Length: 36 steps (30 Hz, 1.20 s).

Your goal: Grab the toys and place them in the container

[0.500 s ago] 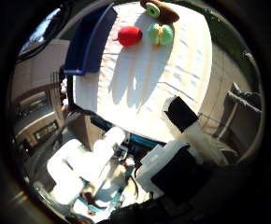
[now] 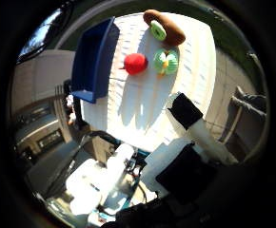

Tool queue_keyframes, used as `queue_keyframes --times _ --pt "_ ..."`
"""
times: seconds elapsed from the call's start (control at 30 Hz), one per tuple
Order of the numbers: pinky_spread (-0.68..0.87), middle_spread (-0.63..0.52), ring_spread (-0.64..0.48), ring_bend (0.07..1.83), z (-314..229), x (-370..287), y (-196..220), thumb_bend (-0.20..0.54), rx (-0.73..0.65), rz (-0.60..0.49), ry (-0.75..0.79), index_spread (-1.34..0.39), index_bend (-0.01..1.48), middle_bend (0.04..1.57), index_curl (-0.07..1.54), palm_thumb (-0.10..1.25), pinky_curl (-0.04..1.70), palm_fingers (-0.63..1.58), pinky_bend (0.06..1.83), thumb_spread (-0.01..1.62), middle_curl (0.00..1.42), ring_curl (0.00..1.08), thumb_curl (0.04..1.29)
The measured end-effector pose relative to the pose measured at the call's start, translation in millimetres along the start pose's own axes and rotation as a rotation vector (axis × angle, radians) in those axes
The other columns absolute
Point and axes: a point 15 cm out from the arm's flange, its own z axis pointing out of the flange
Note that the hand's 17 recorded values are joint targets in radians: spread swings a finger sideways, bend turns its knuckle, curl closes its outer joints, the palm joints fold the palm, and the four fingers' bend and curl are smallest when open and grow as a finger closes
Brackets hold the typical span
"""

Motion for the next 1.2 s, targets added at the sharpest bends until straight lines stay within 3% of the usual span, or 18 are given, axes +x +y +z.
queue_keyframes --times 0.53,1.2 --pt "0.48 0.02 0.26 0.53 100 4 -86 -0.039 -0.225 -0.146 0.074 -0.08 0.14 0.22 0.26 0.49 0.03 0.25 0.81 1.12 0.39 0.32 0.31" --pt "0.48 0.00 0.24 0.53 152 -54 -64 -0.023 -0.358 -0.241 0.023 -0.05 0.16 0.25 0.25 0.54 0.02 0.30 0.80 1.11 0.42 0.34 0.30"
